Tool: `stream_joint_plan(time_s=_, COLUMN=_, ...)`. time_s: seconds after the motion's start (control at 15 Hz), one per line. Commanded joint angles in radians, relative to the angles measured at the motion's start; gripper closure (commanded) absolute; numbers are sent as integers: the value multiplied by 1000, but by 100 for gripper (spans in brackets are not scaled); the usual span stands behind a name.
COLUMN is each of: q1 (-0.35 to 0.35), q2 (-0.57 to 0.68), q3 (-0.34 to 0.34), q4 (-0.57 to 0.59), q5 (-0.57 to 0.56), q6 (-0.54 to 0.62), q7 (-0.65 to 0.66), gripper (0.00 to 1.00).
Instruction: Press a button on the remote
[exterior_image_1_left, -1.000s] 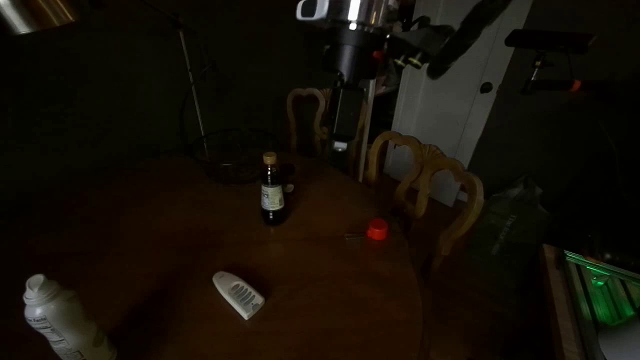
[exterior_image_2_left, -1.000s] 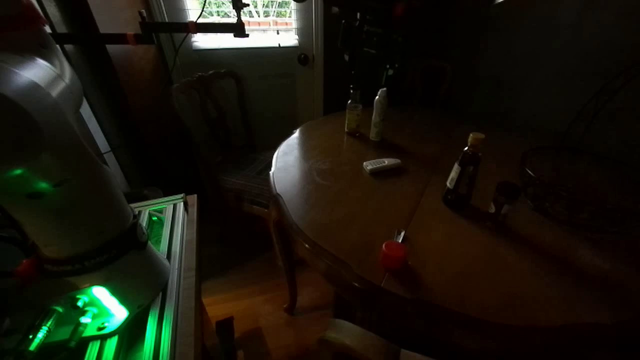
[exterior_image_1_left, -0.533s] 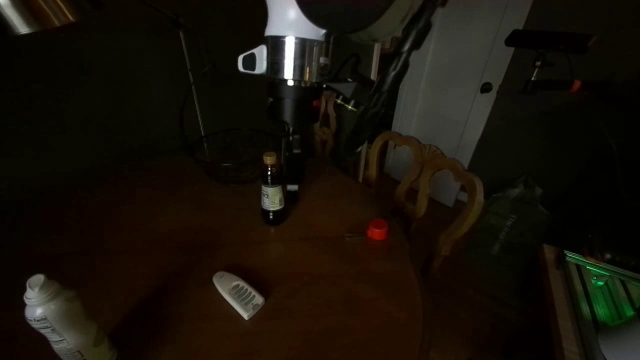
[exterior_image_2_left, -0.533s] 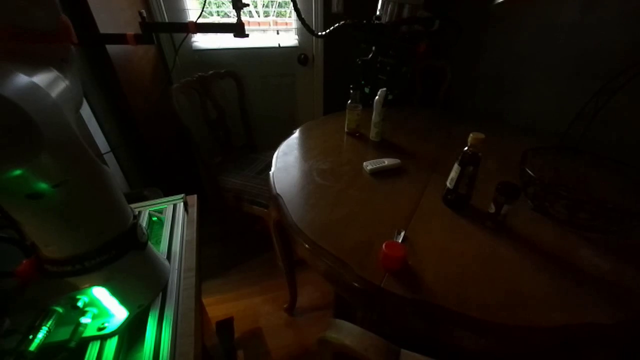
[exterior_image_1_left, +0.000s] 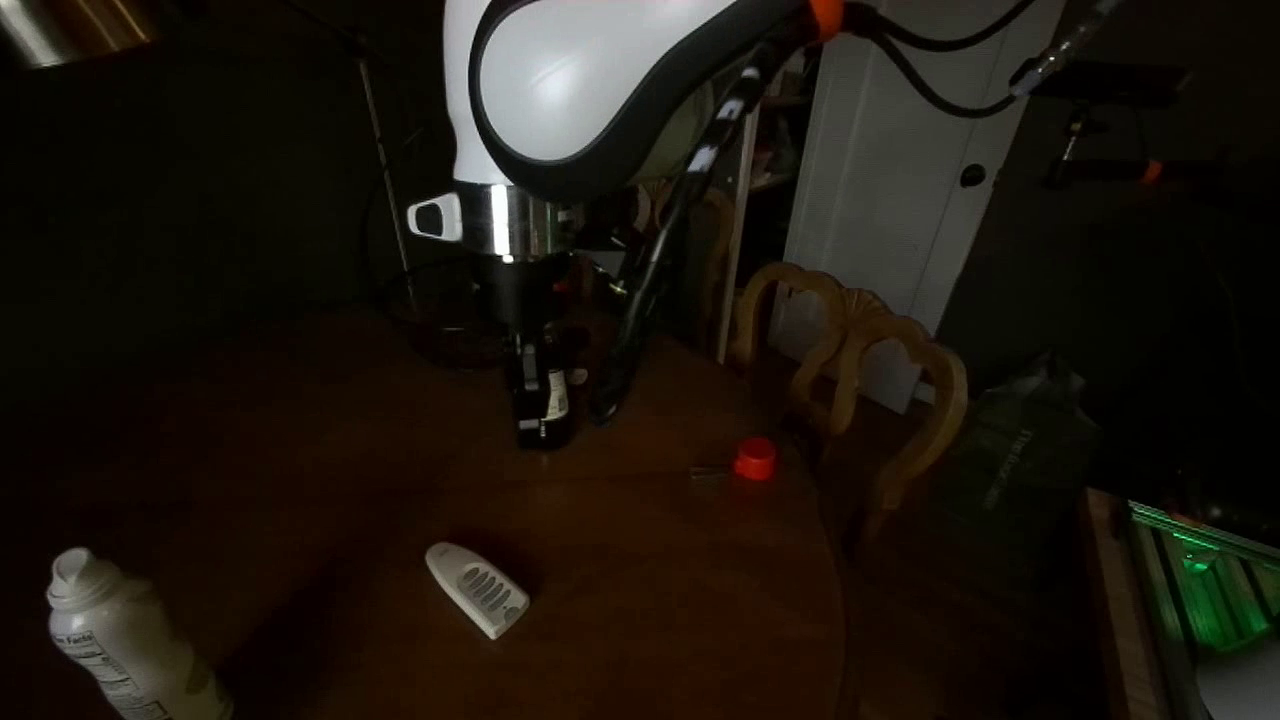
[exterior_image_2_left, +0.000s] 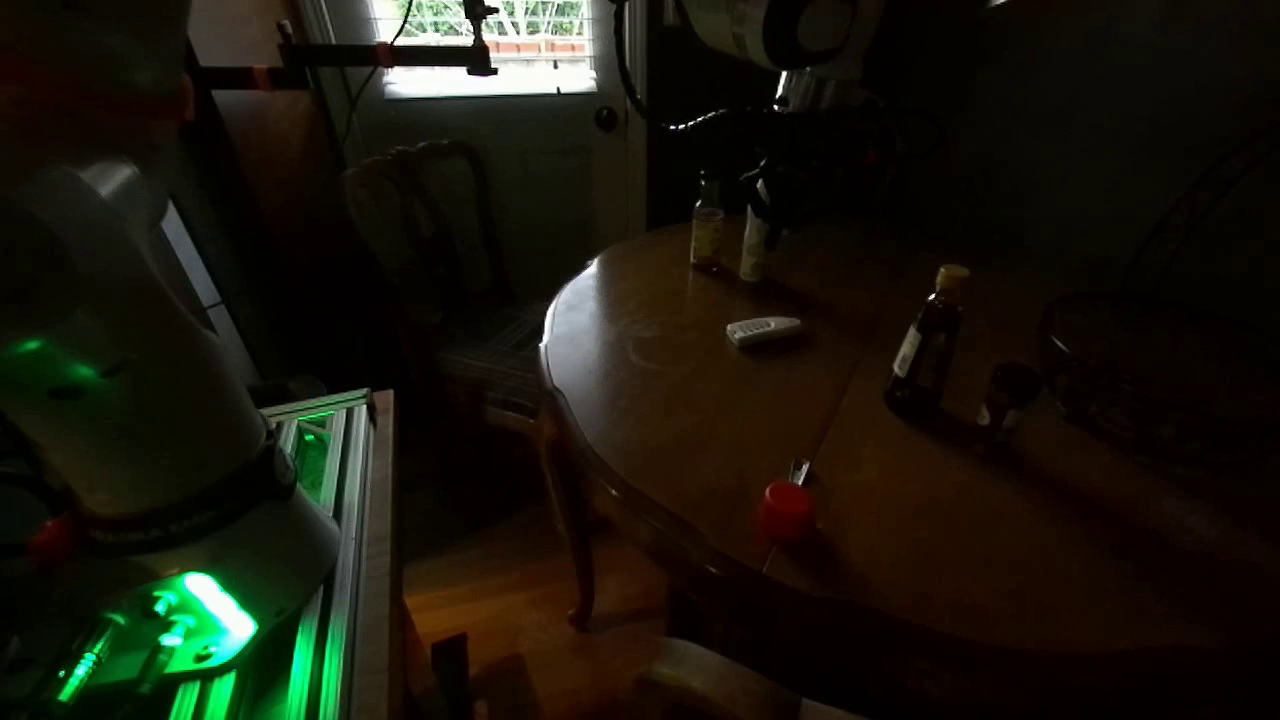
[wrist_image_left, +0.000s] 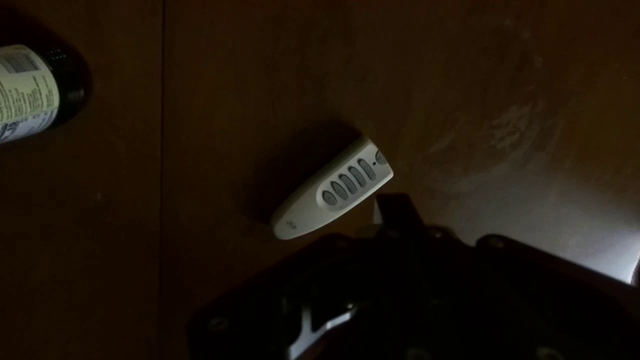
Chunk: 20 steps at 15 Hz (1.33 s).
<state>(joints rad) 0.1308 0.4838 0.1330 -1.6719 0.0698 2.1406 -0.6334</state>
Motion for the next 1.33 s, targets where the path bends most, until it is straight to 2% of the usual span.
stream_joint_plan(time_s=0.0, q1=-23, q2=7, q3=27, q4=8, q5=-16, q6=-2, q7=8, gripper=99)
stream_joint_plan(time_s=0.2, q1=-5, q2=33, q3=13, q4=38, q5=-48, q6=-14, q7=45, gripper=100)
stream_joint_plan(time_s=0.53, q1=3, q2=184, q3=54, q4=168, q5=-54, q6=-88, q7=5, gripper=100)
stream_joint_plan(time_s=1.27, q1=41, q2=444, q3=51, q4=474, q5=-125, q6=-282, q7=21, gripper=100)
